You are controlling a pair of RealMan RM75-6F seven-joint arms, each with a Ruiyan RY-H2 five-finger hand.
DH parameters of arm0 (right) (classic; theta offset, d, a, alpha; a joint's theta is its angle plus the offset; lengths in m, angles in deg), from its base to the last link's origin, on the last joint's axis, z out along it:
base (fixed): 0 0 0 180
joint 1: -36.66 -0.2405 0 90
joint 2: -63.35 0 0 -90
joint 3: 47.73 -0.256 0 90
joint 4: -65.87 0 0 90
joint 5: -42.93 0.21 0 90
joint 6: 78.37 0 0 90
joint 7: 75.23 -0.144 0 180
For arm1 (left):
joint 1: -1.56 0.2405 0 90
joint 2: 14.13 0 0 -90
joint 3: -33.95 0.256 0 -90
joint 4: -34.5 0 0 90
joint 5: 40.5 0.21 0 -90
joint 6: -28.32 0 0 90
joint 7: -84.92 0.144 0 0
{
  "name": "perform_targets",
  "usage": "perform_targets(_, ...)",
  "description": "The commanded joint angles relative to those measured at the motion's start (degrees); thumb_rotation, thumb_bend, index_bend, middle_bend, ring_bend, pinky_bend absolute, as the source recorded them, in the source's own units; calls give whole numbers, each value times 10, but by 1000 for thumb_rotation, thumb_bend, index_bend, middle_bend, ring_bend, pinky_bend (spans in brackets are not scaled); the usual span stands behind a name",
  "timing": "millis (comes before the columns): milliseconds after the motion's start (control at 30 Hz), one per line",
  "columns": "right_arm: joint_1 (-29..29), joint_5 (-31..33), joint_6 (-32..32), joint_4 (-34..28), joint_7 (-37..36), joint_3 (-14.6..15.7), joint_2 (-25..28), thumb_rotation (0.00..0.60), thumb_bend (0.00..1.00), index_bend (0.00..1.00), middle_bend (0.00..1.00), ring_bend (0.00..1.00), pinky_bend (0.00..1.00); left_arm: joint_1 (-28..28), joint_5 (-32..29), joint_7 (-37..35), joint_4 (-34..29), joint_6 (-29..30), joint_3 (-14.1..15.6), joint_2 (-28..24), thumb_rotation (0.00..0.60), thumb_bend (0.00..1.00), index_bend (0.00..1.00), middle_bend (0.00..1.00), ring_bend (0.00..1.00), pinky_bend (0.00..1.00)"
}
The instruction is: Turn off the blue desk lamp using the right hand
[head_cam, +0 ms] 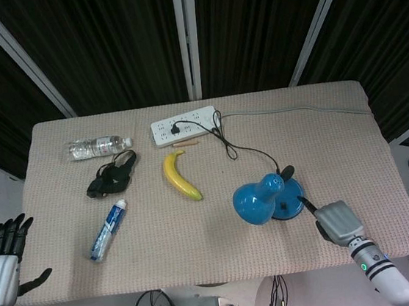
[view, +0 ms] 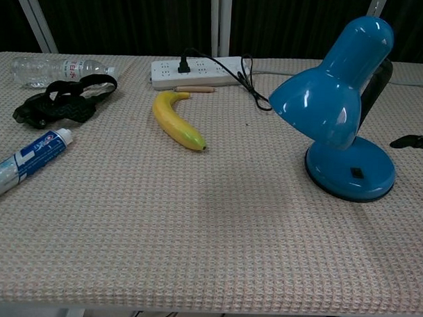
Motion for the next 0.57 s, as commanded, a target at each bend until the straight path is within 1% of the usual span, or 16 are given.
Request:
perform_targets(33,77,-97,-120,25,-80,23,50,600,578,0,947,907,885,-1,2,-1,-1,0,0,0,600,0,1,0,0,0)
perform_targets(100,105,-130,-174,65,-133,21,50,600,508,0,841,808,809,-2,3,-1,-2,0,0,0,600,0,1,0,0,0)
perform_targets(133,123,-148,-210,98,-175,17,46,600,476,0,767,746,759,-3,4,-1,-2,-1,-1,-1,600,0,0,0,0,0)
perform_targets(167,135,-157,-233,125,-207,13,42,600,443,0,696,682,706,-4,4,0,-2,-2,-2,-2,600,0,0,0,0,0)
perform_targets(200,146,-160,-253,151,-235,8,38,600,421,0,648,636,666,-4,3,0,-2,-3,-2,-2,600,0,0,0,0,0)
perform_targets(233,159,-156,-270,181,-264,2,33,600,382,0,572,558,601,-5,3,-1,-1,-4,-3,-1,600,0,0,0,0,0)
perform_targets(267,168,-150,-278,200,-281,-3,30,600,347,0,490,472,530,-6,2,-2,0,-5,-3,-1,600,0,1,0,0,0)
perform_targets(300,174,-147,-283,214,-293,-6,28,600,327,0,430,402,480,-7,3,-3,1,-6,-3,0,600,0,1,0,0,0)
perform_targets(367,192,-125,-291,241,-315,-15,25,600,241,0,201,151,307,-8,4,-4,4,-8,-2,3,600,0,1,0,0,0)
perform_targets(400,198,-116,-290,246,-320,-17,24,600,208,0,129,85,241,-8,4,-3,5,-9,-1,4,600,0,0,0,0,0)
perform_targets(433,204,-104,-284,247,-324,-20,26,600,145,0,39,17,128,-8,4,-3,6,-10,-1,3,600,0,0,0,0,0)
perform_targets(500,209,-96,-268,240,-335,-18,36,600,62,0,0,0,23,-8,3,-4,6,-10,-2,3,600,0,0,0,0,0)
perform_targets(567,212,-100,-263,234,-350,-19,45,600,6,0,0,0,0,-9,3,-5,6,-8,-3,4,600,0,0,0,0,0)
